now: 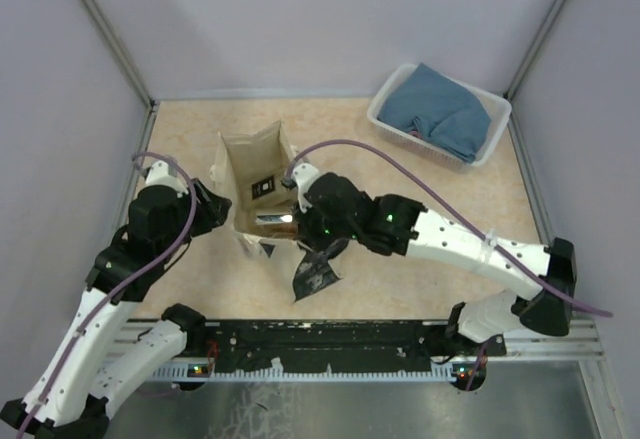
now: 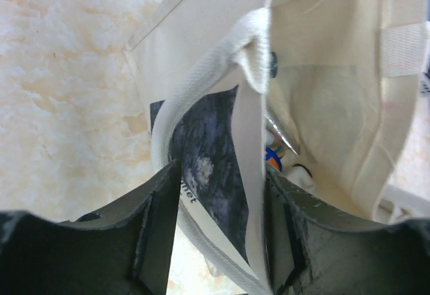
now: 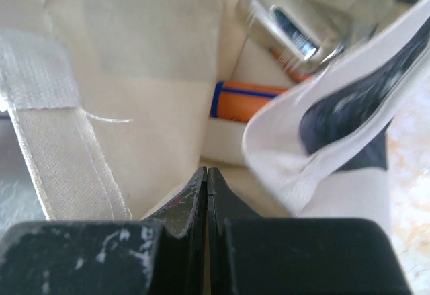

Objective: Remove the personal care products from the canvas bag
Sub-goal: Take out the care product from the canvas bag.

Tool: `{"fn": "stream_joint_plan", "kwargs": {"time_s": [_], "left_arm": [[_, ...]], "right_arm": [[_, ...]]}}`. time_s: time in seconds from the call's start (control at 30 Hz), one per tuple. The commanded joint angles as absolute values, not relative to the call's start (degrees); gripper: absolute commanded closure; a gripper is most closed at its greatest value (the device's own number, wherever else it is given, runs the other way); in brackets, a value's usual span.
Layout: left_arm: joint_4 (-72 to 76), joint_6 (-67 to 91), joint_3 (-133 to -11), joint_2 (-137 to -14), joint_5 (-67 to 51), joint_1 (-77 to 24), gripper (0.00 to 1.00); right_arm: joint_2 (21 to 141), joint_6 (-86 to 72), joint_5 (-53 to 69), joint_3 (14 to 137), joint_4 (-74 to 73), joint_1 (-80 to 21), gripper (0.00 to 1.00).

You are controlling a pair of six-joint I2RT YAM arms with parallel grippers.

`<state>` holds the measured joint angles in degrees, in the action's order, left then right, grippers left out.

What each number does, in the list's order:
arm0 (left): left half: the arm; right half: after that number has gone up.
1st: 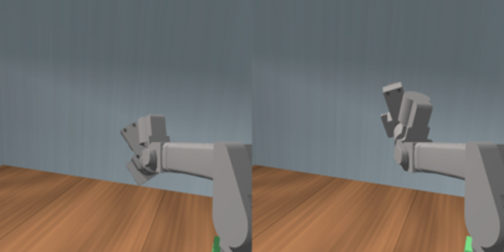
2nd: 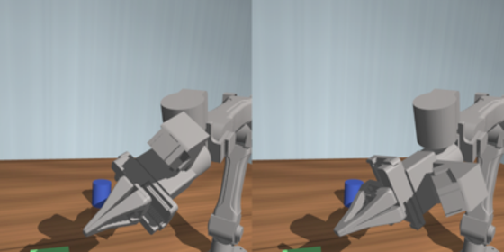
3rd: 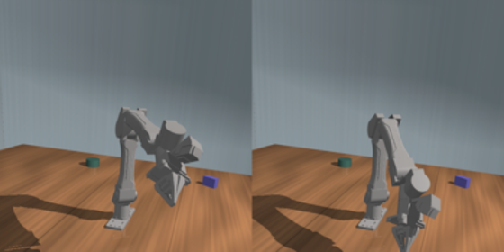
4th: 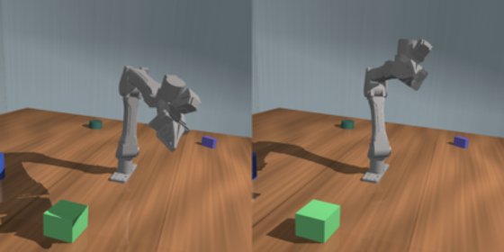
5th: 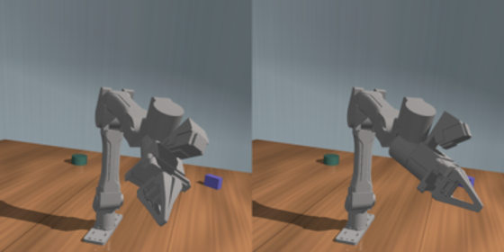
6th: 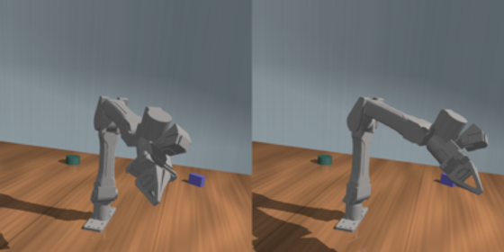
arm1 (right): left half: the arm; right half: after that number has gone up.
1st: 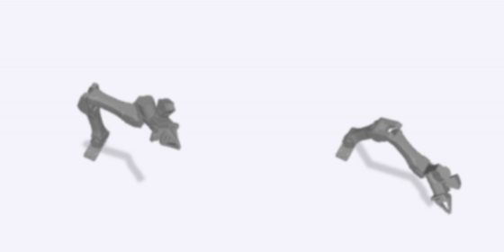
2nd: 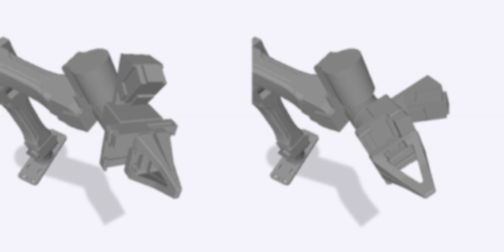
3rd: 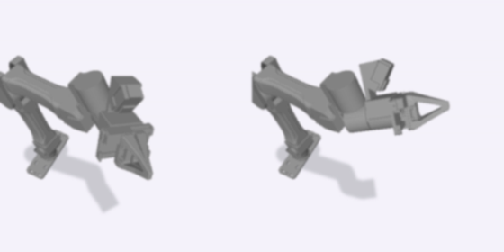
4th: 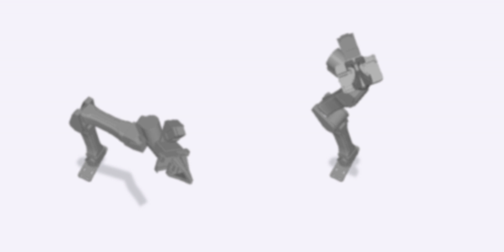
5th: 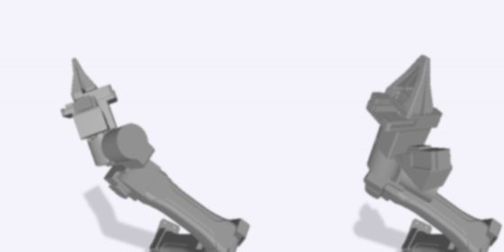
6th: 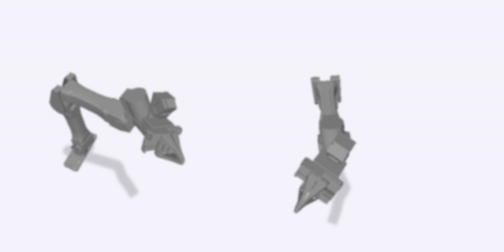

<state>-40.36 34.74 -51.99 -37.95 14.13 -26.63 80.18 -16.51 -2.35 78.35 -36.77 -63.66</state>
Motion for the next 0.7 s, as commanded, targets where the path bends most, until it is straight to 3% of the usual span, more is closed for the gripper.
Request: {"fn": "stream_joint_plan", "kwargs": {"time_s": [0.0,0.2,0.67], "left_arm": [[-41.3,35.1,-58.5,-38.8,10.4,-26.7,0.44],[-42.9,37.8,-61.8,-39.5,1.6,-26.7,0.43],[-42.5,45.4,-44.5,-31.5,-6.3,-26.7,0.49]], "right_arm": [[78.1,-24.2,-4.1,69.0,-33.1,-68.1,1.00],[84.2,-27.1,-6.9,62.2,-25.9,-70.7,1.00],[102.0,-31.6,-10.5,61.0,-15.3,-74.5,1.00]]}}
